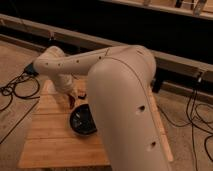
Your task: Place the pepper on the white sponge
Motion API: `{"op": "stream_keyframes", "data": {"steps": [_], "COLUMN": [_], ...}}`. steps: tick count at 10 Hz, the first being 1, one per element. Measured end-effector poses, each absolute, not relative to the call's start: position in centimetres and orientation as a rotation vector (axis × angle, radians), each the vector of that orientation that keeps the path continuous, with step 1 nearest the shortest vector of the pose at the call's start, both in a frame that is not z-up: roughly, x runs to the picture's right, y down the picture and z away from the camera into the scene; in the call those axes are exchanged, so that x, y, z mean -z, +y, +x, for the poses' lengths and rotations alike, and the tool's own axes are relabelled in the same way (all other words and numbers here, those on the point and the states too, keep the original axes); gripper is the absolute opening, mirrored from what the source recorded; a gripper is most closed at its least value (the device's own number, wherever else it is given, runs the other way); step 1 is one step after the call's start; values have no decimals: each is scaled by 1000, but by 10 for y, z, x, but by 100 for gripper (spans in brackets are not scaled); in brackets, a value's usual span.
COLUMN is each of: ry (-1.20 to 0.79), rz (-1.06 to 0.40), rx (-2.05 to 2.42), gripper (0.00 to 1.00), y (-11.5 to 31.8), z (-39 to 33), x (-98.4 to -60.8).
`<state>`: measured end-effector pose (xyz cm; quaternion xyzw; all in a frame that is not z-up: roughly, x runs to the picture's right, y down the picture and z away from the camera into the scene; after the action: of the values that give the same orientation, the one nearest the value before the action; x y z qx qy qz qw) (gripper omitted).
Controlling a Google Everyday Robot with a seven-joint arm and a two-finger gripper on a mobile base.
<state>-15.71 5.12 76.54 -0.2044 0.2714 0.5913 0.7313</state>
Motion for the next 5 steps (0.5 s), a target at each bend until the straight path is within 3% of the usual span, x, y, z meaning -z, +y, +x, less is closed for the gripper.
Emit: {"op": "stream_keyframes", "data": {"steps": [5], "ry": [633], "rz": [-404], "rx": [-1457], "gripper": [0], "y": [37], "z": [-63], "x": [-761]}}
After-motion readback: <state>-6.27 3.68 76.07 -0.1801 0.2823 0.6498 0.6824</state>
